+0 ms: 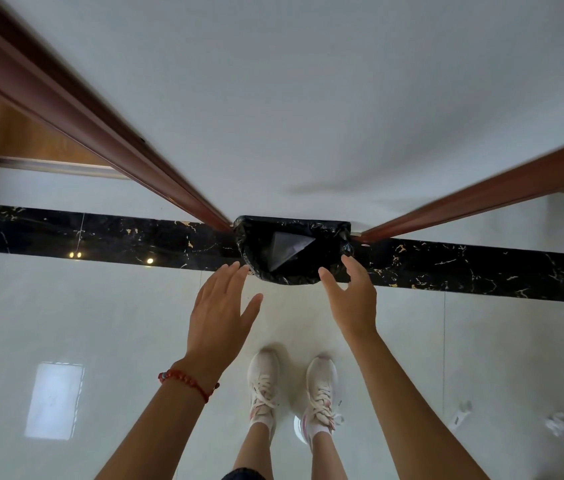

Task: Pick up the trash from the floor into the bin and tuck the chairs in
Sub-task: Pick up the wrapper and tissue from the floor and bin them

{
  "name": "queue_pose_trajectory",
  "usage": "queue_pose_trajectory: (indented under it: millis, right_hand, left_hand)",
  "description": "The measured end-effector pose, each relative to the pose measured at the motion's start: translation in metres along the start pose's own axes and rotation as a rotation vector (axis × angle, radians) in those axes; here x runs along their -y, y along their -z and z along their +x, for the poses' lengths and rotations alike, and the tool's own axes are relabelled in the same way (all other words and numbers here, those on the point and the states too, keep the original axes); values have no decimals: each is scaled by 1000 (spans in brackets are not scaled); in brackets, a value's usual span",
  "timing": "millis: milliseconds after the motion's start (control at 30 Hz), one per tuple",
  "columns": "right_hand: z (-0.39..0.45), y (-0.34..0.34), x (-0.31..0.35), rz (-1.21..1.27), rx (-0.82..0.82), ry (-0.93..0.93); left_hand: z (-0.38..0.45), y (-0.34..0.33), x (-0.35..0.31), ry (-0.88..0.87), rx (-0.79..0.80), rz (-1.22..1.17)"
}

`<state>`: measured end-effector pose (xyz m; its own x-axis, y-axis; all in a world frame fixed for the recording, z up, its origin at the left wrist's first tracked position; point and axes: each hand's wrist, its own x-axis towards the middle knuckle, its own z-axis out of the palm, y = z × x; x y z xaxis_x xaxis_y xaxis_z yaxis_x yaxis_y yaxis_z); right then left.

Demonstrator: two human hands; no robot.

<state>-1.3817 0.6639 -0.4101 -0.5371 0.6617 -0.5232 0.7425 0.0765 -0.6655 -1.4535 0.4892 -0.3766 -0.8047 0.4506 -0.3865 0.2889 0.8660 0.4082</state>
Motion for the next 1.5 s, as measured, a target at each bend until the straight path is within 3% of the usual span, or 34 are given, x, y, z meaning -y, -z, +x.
queue_pose_trajectory:
  millis: [300, 567, 1033, 1500]
  right_hand:
    - [-73, 57, 25, -412, -55, 315]
    - [-158, 122, 55, -518, -209, 324]
    - [-274, 246, 56, -389, -497, 137]
    - [-419, 343, -81, -249, -774, -233]
  left_hand:
    - [-30, 40, -29, -115, -9, 44]
    - [-75, 101, -76, -301, 13, 138]
    - [-137, 155, -206, -699, 61, 241]
    - [-272, 90, -352, -1114, 205, 337]
